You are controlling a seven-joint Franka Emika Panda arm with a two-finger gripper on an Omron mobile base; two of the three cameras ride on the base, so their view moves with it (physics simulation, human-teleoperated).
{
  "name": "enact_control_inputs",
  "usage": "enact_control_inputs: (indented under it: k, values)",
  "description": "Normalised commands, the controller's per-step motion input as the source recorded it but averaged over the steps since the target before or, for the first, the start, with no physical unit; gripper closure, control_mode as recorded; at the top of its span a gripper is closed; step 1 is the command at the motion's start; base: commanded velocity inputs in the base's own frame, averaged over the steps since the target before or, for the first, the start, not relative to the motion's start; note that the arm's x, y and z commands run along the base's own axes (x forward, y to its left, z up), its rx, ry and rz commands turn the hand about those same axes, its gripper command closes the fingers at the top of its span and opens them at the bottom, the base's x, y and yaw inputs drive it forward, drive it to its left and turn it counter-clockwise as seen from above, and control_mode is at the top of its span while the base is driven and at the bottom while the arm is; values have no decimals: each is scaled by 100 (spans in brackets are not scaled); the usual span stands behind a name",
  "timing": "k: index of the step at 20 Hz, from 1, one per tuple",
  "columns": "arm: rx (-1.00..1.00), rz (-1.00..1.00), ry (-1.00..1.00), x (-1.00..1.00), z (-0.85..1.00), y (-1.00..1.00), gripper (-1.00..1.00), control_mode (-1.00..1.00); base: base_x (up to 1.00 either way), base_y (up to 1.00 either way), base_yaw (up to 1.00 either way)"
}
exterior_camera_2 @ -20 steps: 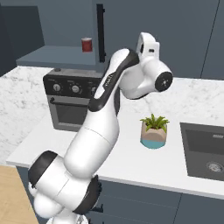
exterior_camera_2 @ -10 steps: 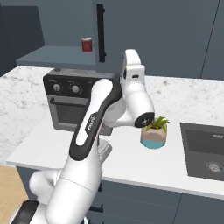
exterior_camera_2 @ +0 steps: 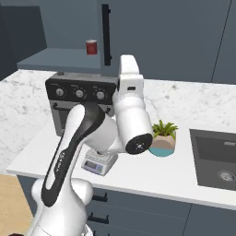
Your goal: Pick the yogurt and place it on the digital scale for weighing, and close the cabinet.
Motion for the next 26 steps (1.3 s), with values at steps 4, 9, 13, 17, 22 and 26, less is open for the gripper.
enact_control_inputs:
  k: [4, 9, 13, 17, 22, 26]
  values:
    - [18, 6, 8, -32, 4, 52, -100, -100, 0, 0, 0]
    - [17, 2, 1, -30, -28, 69, -100, -100, 0, 0, 0]
    - [20, 0, 0, -1, -79, 63, -100, -100, 0, 0, 0]
    - [19, 0, 0, 0, -94, 59, -100, -100, 0, 0, 0]
    - [12, 0, -9, -21, -47, 81, -100, -100, 0, 0, 0]
    - [3, 0, -12, -45, -20, 99, -100, -100, 0, 0, 0]
